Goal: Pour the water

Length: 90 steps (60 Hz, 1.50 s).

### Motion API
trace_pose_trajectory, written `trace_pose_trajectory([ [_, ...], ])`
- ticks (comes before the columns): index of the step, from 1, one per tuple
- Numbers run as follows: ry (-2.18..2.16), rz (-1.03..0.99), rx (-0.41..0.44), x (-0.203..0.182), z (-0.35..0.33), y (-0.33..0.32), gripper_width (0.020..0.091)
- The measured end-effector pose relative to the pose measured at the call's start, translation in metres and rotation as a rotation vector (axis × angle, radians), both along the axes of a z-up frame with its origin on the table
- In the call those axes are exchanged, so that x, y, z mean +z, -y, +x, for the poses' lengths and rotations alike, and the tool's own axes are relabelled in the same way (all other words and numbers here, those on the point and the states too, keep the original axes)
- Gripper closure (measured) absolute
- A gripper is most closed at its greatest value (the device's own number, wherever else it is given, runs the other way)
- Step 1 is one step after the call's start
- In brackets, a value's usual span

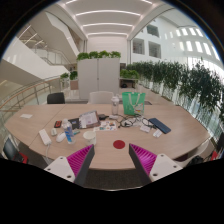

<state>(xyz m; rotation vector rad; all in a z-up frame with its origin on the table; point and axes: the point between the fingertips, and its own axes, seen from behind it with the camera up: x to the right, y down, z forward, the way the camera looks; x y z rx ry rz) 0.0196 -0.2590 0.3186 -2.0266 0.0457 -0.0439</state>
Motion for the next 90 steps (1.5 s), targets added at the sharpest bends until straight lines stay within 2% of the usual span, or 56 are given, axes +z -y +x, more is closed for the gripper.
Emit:
trace_pose_trajectory([
  [6, 0.006, 0.013, -0.039, 0.000, -0.007, -0.003, 0.0312],
  [16, 0.052, 0.028, -0.107, -0.002, -0.056, -0.003, 0.0311],
  [27, 0.025, 0.084, -0.088, -0.025, -0.129, -0.013, 0.0314],
  [31, 0.052, 0.186, -0.063, -0.033, -0.155, -0.038, 0.0318],
  [41, 0.029, 0.174, 0.003, -0.121, -0.229, -0.102, 0.0323],
  [51, -0.023, 0.209, 0.054, -0.174, -0.285, -0.203, 0.0320],
  [60, -0.020, 0.229, 0.039, -0.204, -0.295, -0.288, 0.0322],
  [71, -0.020, 0.233, -0.017, -0.226, -0.286, -0.356, 0.0313],
  [73, -0.025, 0.237, -0.013, -0.228, -0.285, -0.365, 0.0327],
  [75, -0.024, 0.239, -0.001, -0.231, -0.288, -0.374, 0.0374],
  [77, -0.015, 0.229, 0.018, -0.236, -0.292, -0.381, 0.0482],
  [78, -0.010, 0.220, 0.028, -0.239, -0.294, -0.383, 0.0576],
  [79, -0.002, 0.211, 0.027, -0.242, -0.294, -0.385, 0.0616],
  [82, 0.013, 0.227, 0.009, -0.240, -0.292, -0.388, 0.0618],
  [90, 0.035, 0.240, 0.063, -0.239, -0.296, -0.391, 0.0642],
])
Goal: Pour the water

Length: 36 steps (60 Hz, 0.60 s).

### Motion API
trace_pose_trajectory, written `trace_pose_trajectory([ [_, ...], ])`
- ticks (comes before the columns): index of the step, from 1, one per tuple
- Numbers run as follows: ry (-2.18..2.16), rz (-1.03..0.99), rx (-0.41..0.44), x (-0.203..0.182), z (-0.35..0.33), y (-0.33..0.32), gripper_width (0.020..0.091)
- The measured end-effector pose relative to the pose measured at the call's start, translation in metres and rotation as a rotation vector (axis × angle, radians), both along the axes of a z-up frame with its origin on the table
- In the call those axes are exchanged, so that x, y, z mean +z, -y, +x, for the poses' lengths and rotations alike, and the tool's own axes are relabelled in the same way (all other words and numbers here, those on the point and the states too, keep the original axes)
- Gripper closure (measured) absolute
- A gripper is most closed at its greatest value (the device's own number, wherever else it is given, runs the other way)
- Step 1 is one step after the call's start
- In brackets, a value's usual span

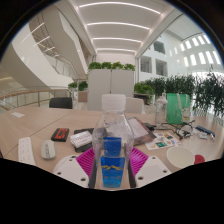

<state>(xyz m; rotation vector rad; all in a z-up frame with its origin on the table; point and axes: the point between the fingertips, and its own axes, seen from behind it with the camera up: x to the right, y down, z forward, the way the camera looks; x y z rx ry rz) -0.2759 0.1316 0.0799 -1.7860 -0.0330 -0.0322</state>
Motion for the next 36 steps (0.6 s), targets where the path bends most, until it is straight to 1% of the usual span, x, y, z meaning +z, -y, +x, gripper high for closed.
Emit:
trace_pose_trajectory([
  [1, -0.006, -0.005, -0.003, -0.001, 0.002, -0.001, 0.0659],
  [4, -0.034, -0.029, -0.004, -0.003, 0.003, -0.001, 0.0660],
  [5, -0.044, -0.036, -0.003, -0.004, 0.004, -0.001, 0.0678],
  [10, -0.115, -0.092, -0.007, -0.006, 0.004, -0.001, 0.0693],
  [11, -0.133, -0.107, 0.002, -0.007, 0.005, -0.002, 0.0706],
  [15, -0.226, -0.156, 0.033, 0.002, -0.003, 0.003, 0.0705],
  [16, -0.254, -0.159, 0.043, 0.004, -0.002, 0.002, 0.0728],
  [21, -0.463, -0.185, 0.066, 0.038, -0.016, 0.013, 0.0727],
  [26, -0.789, -0.199, 0.108, 0.067, -0.014, 0.015, 0.0728],
  [29, -1.008, -0.217, 0.102, 0.087, -0.017, 0.022, 0.0727],
  [30, -1.074, -0.223, 0.092, 0.091, -0.021, 0.021, 0.0728],
  [35, -1.464, -0.247, 0.106, 0.105, -0.010, 0.023, 0.0729],
  [36, -1.530, -0.250, 0.092, 0.111, -0.011, 0.026, 0.0729],
])
